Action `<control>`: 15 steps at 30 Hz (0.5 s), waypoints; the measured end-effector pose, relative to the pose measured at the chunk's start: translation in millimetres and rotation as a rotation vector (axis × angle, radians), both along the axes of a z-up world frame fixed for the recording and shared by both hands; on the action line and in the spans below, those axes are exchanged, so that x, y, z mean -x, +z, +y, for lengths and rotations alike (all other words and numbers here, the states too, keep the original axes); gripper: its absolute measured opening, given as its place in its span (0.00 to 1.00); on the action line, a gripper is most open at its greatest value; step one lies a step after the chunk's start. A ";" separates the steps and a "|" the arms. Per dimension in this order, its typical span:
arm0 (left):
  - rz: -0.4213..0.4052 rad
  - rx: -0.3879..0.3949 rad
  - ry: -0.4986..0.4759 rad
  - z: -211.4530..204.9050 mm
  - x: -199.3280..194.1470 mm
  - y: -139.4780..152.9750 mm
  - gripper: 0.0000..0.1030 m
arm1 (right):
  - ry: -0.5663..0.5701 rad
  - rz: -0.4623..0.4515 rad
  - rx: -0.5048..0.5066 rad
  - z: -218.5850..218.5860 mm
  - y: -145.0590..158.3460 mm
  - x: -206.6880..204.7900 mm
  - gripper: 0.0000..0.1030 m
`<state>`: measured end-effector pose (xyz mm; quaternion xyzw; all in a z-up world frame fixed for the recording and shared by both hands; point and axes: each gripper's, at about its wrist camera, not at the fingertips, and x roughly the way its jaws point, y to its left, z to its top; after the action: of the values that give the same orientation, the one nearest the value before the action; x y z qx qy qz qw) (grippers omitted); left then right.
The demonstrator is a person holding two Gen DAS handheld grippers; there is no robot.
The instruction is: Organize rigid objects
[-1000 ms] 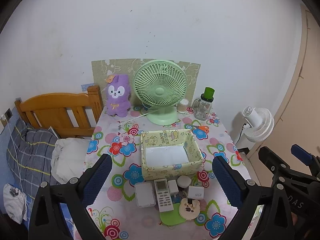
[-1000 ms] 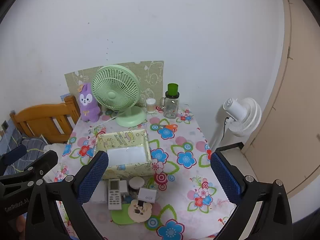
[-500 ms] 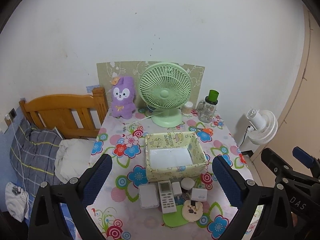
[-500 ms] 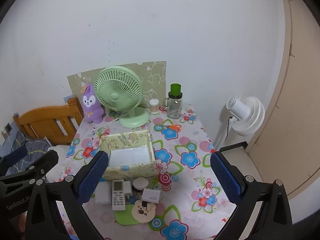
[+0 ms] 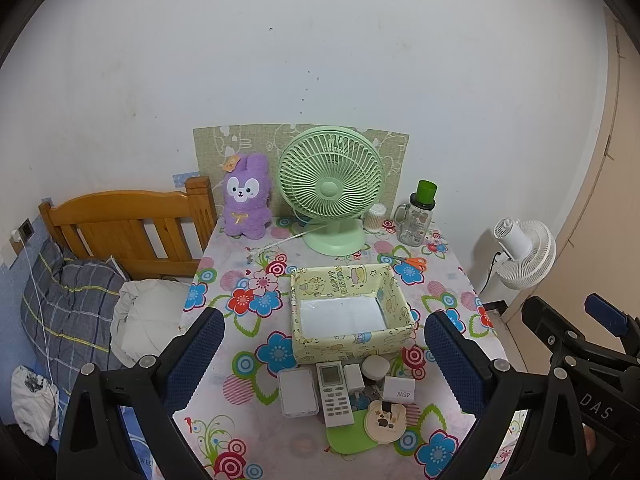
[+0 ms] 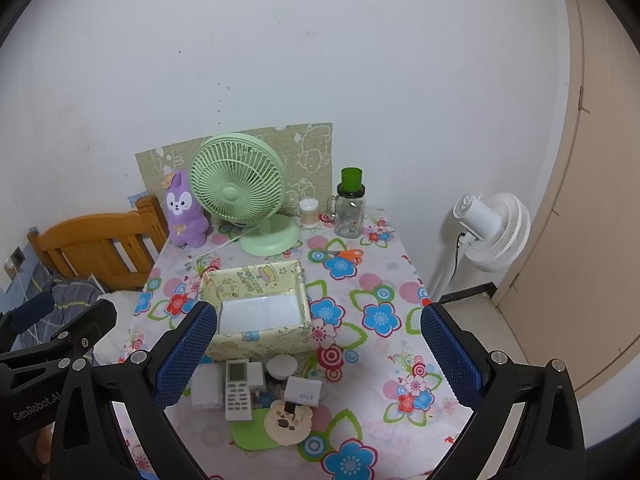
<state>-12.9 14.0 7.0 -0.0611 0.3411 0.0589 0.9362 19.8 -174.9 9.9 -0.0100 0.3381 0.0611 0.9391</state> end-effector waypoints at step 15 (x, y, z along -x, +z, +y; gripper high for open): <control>-0.001 -0.015 0.000 -3.4 -1.0 1.8 0.98 | -0.002 0.000 -0.001 -0.6 -1.6 0.4 1.00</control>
<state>-11.9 10.6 8.8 -0.0544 0.3399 0.0614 0.9369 19.4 -175.5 8.3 -0.0094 0.3381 0.0605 0.9391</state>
